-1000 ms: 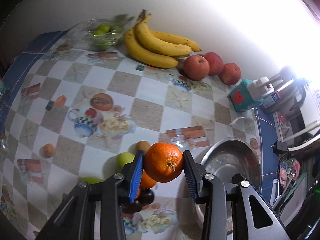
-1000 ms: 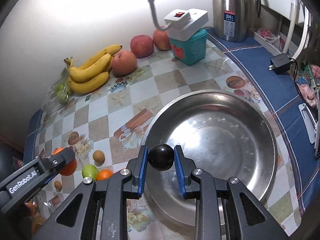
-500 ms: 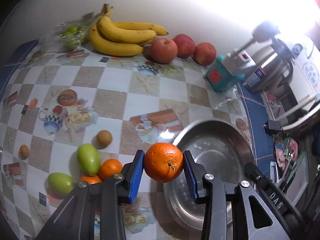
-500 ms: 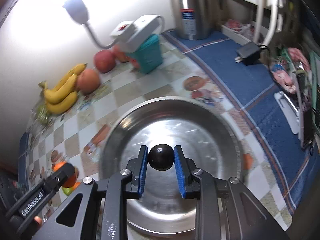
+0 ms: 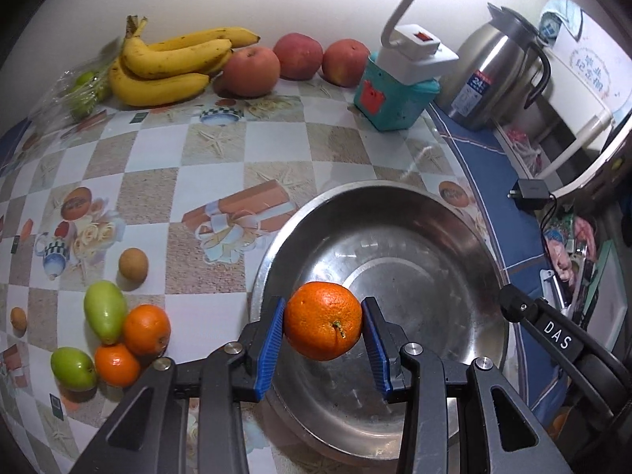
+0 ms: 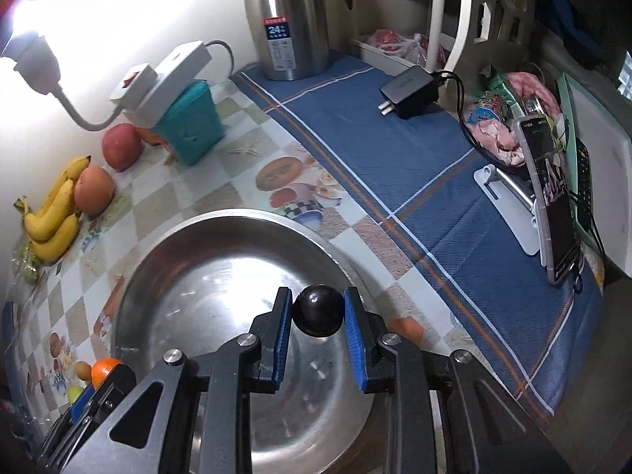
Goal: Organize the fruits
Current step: 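Lift the orange with the left tool while the right tool carries the plum over the plate, then open the left tool over the steel plate while the right tool releases the plum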
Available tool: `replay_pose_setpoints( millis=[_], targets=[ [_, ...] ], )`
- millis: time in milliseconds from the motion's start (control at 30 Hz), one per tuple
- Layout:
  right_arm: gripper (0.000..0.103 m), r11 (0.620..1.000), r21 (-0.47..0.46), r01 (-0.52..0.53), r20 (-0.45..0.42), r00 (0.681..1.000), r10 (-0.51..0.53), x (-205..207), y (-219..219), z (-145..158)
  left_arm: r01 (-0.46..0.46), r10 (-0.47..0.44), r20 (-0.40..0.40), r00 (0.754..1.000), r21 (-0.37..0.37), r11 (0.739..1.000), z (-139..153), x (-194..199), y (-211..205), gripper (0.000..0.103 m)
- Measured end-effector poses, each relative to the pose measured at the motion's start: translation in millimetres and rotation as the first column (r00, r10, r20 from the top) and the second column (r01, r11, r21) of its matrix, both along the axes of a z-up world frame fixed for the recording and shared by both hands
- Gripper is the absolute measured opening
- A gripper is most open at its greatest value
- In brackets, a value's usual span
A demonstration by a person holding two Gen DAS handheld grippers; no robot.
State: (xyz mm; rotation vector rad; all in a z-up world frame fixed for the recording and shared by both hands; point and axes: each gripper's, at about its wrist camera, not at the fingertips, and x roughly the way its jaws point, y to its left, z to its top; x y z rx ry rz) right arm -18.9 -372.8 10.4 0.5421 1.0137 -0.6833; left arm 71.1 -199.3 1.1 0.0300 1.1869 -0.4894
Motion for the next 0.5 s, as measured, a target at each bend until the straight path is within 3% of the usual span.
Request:
replay_pose_setpoints(
  millis=[500],
  targets=[
    [0.028, 1.000, 0.015, 0.002, -0.048, 0.999, -0.002, 6.2, -0.1, -16.1, 0.032, -0.032, 0.002, 0.999, 0.029, 0.999, -11.5, -4.0, -9.0, 0.042]
  ],
)
